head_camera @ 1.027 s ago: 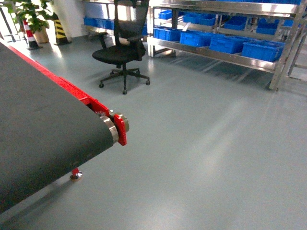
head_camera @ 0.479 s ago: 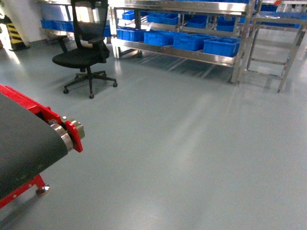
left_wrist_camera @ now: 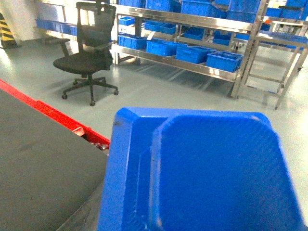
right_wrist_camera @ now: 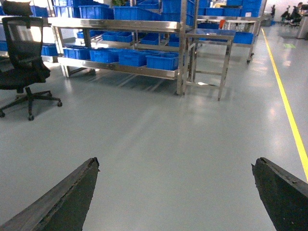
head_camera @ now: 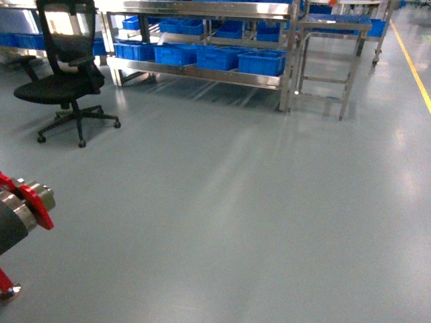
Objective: Pick blue part to blue bin on bottom shelf
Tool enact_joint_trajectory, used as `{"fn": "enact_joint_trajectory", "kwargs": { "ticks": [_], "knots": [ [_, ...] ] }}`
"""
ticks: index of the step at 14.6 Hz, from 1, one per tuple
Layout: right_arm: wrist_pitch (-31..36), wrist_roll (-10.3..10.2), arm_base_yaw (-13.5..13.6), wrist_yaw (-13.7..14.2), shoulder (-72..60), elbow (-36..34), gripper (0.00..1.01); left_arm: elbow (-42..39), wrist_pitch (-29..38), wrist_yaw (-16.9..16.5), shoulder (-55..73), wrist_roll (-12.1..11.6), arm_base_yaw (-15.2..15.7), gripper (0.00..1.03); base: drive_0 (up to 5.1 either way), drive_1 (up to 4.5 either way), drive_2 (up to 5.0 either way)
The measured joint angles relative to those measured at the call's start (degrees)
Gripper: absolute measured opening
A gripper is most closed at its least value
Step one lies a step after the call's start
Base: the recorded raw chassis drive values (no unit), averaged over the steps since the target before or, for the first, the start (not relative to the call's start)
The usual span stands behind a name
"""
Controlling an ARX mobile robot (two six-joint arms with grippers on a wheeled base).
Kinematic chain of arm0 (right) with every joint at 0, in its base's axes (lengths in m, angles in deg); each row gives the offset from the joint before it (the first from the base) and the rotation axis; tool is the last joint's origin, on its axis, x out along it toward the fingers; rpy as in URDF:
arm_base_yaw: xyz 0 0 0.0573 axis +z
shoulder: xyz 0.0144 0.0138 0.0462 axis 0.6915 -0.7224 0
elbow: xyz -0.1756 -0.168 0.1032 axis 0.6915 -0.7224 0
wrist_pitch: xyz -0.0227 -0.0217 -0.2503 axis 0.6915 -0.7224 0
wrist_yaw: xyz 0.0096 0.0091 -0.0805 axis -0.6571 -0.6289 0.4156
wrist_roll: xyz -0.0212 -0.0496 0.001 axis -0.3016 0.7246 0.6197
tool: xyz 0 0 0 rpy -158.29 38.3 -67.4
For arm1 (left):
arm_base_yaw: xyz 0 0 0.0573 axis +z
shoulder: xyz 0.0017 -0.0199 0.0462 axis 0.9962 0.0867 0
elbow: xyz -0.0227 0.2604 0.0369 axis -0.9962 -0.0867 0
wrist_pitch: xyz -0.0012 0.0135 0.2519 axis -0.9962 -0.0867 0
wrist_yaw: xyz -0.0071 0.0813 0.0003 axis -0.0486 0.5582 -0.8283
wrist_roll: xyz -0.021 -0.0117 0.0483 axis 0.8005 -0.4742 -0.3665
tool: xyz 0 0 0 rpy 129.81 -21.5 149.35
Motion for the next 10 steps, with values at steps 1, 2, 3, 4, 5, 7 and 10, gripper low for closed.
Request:
{"fn": "enact_joint_trajectory", "kwargs": {
  "ticks": [1,2,3,4,5,7,10],
  "knots": [
    [0.0,0.0,0.0,0.0,0.0,0.0,0.98,0.0,0.0,0.0,0.0,0.0,0.0,0.43,-1.5,-1.53,-1.5],
    [0.0,0.0,0.0,0.0,0.0,0.0,0.98,0.0,0.0,0.0,0.0,0.0,0.0,0.43,-1.5,-1.48,-1.5],
    [0.0,0.0,0.0,0.0,0.0,0.0,0.98,0.0,0.0,0.0,0.0,0.0,0.0,0.43,-1.5,-1.49,-1.5],
    [0.0,0.0,0.0,0.0,0.0,0.0,0.98,0.0,0.0,0.0,0.0,0.0,0.0,0.43,-1.6,-1.57,-1.6],
    [0.0,0.0,0.0,0.0,0.0,0.0,0.98,0.0,0.0,0.0,0.0,0.0,0.0,0.43,-1.5,-1.54,-1.5],
    [0.0,0.0,0.0,0.0,0.0,0.0,0.98,0.0,0.0,0.0,0.0,0.0,0.0,0.43,-1.5,-1.53,-1.5],
    [0.0,0.0,0.0,0.0,0.0,0.0,0.98,0.0,0.0,0.0,0.0,0.0,0.0,0.43,-1.5,-1.54,-1.5]
  ]
}}
